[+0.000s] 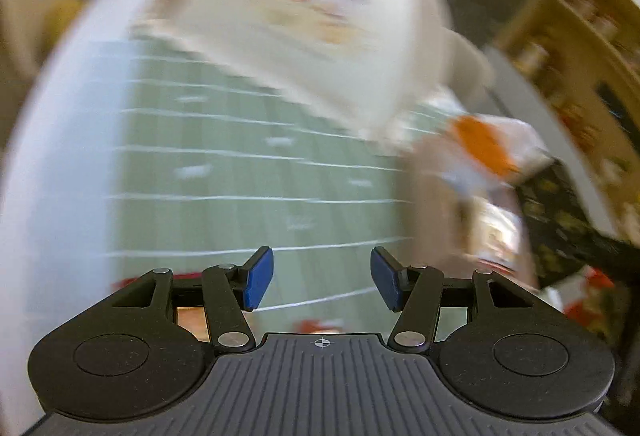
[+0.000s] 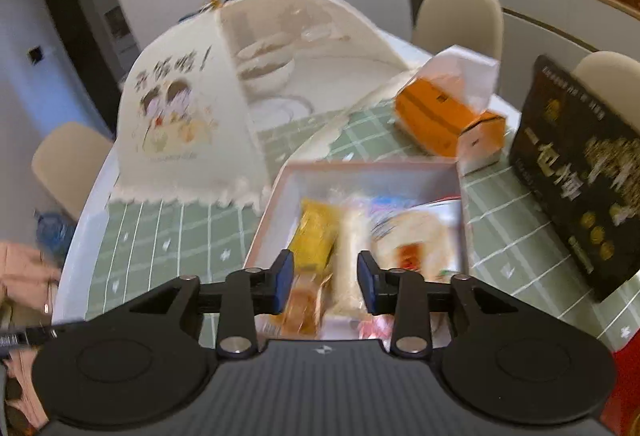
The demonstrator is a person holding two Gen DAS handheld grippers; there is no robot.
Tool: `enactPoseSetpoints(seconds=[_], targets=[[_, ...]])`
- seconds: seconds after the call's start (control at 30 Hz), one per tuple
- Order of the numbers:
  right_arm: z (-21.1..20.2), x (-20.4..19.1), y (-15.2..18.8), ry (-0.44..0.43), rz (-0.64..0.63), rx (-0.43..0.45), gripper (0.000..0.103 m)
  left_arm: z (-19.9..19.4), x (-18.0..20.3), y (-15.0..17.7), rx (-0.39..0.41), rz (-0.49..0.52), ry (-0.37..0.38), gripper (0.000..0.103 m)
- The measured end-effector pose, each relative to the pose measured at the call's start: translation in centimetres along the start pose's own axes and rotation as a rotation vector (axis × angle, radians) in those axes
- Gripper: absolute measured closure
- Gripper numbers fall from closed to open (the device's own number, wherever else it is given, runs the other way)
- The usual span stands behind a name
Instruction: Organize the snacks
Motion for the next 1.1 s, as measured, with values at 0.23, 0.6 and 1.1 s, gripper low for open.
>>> enactPoseSetpoints(seconds=[0.23,0.6,1.1], targets=[[1.6,-8.5,6.9,-0.168,-0.274,-0.096,0.048,-1.9,-6.9,2.1,-0.003,-0.131,-0.115,0.044],[7.6,-18.0,12.1,-0.285,-0.422,-0.266,0.047,-1.6,-8.5,4.2,-0.039,-0.195,-0.122,0.044],[4.0,-10.6,13.8,-0.123,-0.367,-0.269,0.048,2.3,-2.2,5.9,-0.162,-0.088,0.034,0.044]])
Point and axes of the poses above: each gripper's, at about its wrist camera, not at the fingertips, and z roughly the way its jaws point, x to its right, y to its underside, the point moved 3 cm from there along z, roughly the way its jaws point, and after that the axes turned 2 degrees about -y, right-handed, at the moved point
